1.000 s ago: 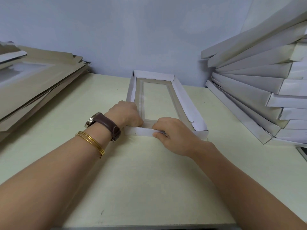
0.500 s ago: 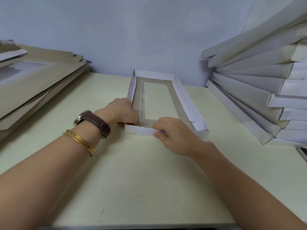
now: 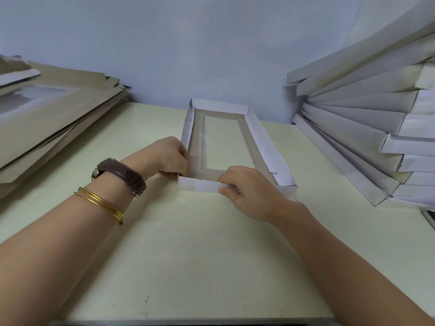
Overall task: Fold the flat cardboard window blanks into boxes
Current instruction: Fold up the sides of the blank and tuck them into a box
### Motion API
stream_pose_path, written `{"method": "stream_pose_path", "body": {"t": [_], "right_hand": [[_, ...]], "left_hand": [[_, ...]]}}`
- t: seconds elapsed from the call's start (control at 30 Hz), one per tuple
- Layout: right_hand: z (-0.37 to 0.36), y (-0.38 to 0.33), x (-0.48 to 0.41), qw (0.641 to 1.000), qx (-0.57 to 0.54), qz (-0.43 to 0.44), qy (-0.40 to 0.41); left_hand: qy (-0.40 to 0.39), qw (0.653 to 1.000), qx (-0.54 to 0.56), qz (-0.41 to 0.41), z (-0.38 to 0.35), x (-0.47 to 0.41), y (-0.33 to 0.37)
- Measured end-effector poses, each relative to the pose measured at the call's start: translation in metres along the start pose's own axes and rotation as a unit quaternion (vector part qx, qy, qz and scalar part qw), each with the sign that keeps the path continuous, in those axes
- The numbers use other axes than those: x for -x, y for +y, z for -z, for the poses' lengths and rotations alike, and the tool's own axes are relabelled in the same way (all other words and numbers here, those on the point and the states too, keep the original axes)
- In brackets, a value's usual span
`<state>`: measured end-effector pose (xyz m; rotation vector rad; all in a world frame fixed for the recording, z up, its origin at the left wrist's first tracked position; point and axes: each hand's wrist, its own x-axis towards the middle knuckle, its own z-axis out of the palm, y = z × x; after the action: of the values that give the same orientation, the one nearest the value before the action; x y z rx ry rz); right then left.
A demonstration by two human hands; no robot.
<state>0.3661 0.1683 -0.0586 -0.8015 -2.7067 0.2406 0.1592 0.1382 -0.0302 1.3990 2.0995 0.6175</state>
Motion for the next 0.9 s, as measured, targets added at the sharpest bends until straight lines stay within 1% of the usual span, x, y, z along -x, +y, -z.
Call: {"method": "stream_pose_path", "body": {"t": [0.13, 0.27, 0.33, 0.4, 0.47, 0.57, 0.7, 0.8, 0.9], "right_hand": [[0.0, 0.001, 0.001, 1.0, 0.01, 0.002, -0.003], [-0.001, 0.001, 0.001, 1.0, 0.01, -0.001, 0.003], [-0.002, 0.002, 0.001, 1.0, 0.012, -0.002, 0.01], [-0.003, 0.003, 0.001, 1.0, 0.017, -0.005, 0.02], [-0.004, 0.006, 0.003, 0.999, 0.02, -0.011, 0.03], [-0.003, 0.009, 0.004, 0.998, 0.013, -0.025, 0.05], [0.0, 0.012, 0.006, 0.997, -0.002, -0.038, 0.06], [0.005, 0.016, 0.011, 0.997, -0.024, -0.034, 0.066], [0.012, 0.024, 0.018, 0.996, -0.029, -0.06, 0.054]], "left_hand": [[0.003, 1.0, 0.016, -0.016, 0.0, 0.004, -0.003], [-0.019, 0.999, 0.007, -0.039, -0.001, 0.008, -0.006], [-0.046, 0.998, 0.021, -0.037, 0.001, 0.012, -0.007], [-0.093, 0.994, 0.032, -0.04, 0.005, 0.018, -0.007], [-0.124, 0.991, 0.002, -0.051, 0.009, 0.021, -0.009], [-0.108, 0.991, -0.034, -0.074, 0.008, 0.021, -0.015], [-0.079, 0.993, -0.004, -0.093, 0.003, 0.016, -0.023], [-0.084, 0.992, 0.002, -0.099, 0.003, 0.015, -0.025], [-0.096, 0.99, 0.009, -0.105, 0.003, 0.015, -0.026]]}}
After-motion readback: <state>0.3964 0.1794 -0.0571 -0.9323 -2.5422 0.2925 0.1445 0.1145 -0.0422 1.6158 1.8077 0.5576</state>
